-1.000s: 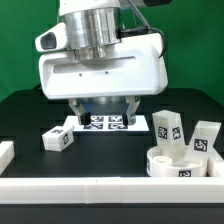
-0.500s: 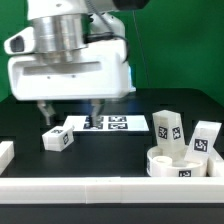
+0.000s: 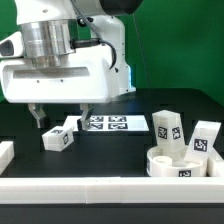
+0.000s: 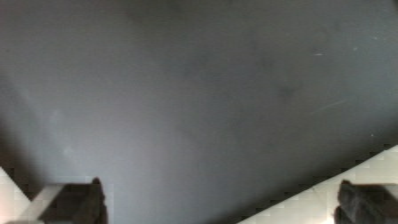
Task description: Assemble stool
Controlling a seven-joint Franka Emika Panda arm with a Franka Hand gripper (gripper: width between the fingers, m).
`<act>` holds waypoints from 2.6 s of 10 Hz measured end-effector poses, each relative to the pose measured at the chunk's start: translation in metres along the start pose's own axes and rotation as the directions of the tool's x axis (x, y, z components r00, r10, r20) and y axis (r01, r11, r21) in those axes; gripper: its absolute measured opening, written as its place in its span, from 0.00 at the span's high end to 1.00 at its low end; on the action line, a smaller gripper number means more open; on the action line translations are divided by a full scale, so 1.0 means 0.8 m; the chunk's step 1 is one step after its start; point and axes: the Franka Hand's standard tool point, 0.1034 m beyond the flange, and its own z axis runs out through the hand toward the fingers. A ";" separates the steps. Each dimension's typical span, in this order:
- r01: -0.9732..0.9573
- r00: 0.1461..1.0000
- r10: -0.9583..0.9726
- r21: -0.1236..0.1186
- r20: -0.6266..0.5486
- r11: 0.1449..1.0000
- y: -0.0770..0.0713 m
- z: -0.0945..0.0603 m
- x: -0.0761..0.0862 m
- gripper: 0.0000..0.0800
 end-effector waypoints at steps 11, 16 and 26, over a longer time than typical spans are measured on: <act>-0.054 0.974 0.057 -0.021 0.217 0.998 0.077 0.035 -0.046 0.19; -0.086 0.833 0.079 -0.014 0.547 0.996 0.091 0.038 -0.058 0.19; -0.069 0.648 0.060 -0.019 0.759 0.997 0.098 0.075 -0.102 0.19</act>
Offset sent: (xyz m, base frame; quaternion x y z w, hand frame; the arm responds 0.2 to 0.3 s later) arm -0.0509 -0.0180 -0.0241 0.0098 -0.0117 0.0143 0.9998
